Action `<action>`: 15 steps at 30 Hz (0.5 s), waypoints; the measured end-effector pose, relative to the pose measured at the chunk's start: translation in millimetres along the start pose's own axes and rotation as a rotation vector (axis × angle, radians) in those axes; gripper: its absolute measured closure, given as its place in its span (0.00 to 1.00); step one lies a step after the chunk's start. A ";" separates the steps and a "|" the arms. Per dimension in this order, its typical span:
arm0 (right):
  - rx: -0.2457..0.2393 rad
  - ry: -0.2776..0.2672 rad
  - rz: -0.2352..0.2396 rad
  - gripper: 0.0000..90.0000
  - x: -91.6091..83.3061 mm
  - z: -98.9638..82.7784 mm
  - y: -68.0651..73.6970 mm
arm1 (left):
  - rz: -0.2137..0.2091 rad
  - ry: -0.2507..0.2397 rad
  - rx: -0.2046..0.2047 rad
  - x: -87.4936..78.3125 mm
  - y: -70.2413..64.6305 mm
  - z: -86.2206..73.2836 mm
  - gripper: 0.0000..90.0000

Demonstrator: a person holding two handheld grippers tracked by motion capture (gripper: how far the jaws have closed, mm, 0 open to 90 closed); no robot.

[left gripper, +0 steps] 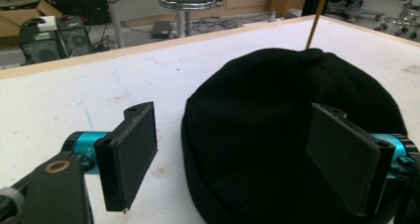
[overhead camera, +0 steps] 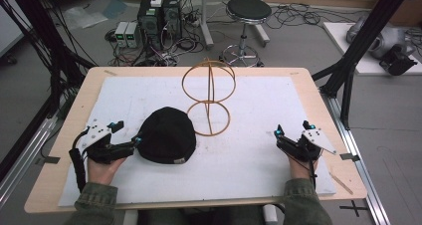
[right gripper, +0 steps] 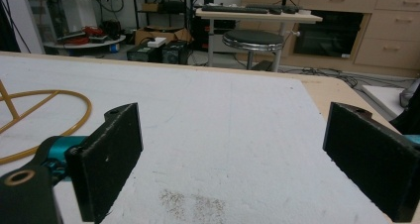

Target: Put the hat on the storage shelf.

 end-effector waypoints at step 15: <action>-0.006 0.006 0.001 0.08 0.0 -0.8 0.7 | -0.059 0.065 0.055 17.8 -21.4 -2.9 0.23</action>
Point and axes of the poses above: each handheld gripper's, and its own axes: x roughly forward along the jaws, z roughly out of its top, y roughly to its left, the point moved 9 cm from there along x, roughly forward along the jaws, and after that the axes turned 10 degrees about -x, right-handed, at the moved point
